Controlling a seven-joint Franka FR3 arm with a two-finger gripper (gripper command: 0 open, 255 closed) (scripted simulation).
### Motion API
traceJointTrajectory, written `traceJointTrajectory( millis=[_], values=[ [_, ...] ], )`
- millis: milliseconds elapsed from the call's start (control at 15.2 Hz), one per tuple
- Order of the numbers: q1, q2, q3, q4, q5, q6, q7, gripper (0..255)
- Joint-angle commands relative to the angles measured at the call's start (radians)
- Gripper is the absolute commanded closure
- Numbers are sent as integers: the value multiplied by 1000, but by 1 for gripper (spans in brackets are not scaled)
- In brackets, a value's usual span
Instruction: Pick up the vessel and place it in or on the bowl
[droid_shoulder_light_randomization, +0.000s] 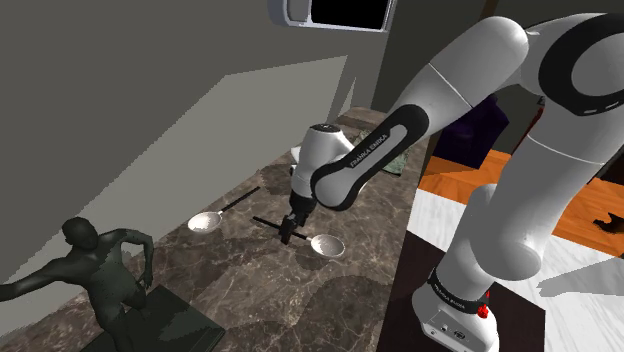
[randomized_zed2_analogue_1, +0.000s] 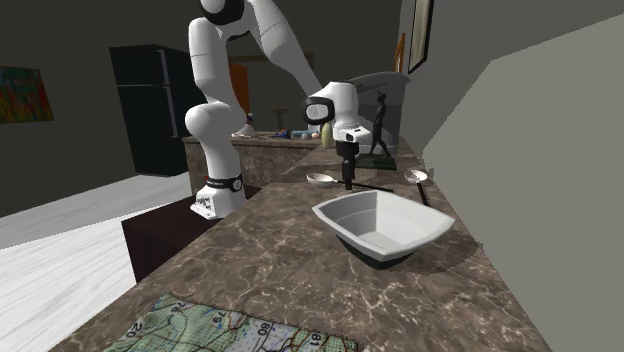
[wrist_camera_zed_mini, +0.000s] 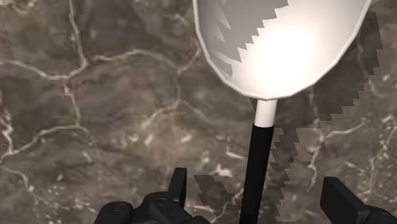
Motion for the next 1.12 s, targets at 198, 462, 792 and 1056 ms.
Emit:
traceJointTrajectory(
  millis=[198, 462, 792, 1056],
  values=[
    [0, 7, 0, 1, 0, 7, -1, 0],
    [0, 7, 0, 1, 0, 7, -1, 255],
    [-1, 7, -1, 3, 0, 5, -2, 255],
    [0, -7, -1, 2, -2, -9, 2, 255]
  ],
)
